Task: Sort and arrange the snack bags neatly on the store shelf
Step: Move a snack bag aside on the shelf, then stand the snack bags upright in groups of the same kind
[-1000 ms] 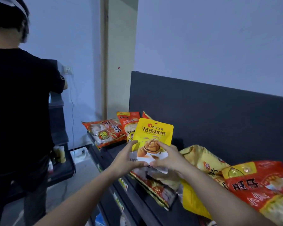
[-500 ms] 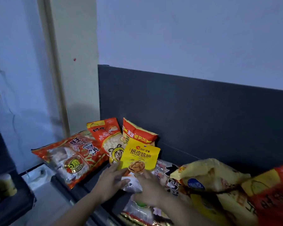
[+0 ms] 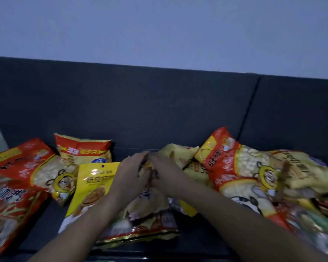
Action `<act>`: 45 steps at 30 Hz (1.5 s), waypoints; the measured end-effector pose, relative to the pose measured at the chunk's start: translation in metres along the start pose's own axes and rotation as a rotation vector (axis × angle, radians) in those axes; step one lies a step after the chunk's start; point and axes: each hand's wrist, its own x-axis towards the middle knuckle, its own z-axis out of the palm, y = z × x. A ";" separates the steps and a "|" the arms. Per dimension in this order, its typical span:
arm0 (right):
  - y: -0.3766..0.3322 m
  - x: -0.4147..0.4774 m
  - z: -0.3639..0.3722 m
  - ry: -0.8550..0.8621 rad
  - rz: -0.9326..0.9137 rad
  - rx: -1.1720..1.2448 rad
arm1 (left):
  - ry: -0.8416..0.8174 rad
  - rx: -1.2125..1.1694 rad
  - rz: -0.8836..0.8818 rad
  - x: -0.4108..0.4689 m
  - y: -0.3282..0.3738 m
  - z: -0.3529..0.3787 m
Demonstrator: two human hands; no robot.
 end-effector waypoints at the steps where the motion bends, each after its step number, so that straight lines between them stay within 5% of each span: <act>1: 0.011 -0.012 -0.024 0.053 -0.001 -0.021 | -0.004 -0.013 0.059 0.009 0.020 0.009; 7: 0.084 -0.125 -0.142 0.299 0.153 -0.216 | -0.112 -0.014 0.299 0.044 0.138 0.079; 25: 0.332 -0.464 -0.276 0.372 0.883 -0.317 | -0.603 0.170 0.576 0.030 0.440 0.370; 45: 0.556 -0.565 -0.364 0.344 1.397 -0.234 | -0.884 0.079 0.673 0.086 0.595 0.614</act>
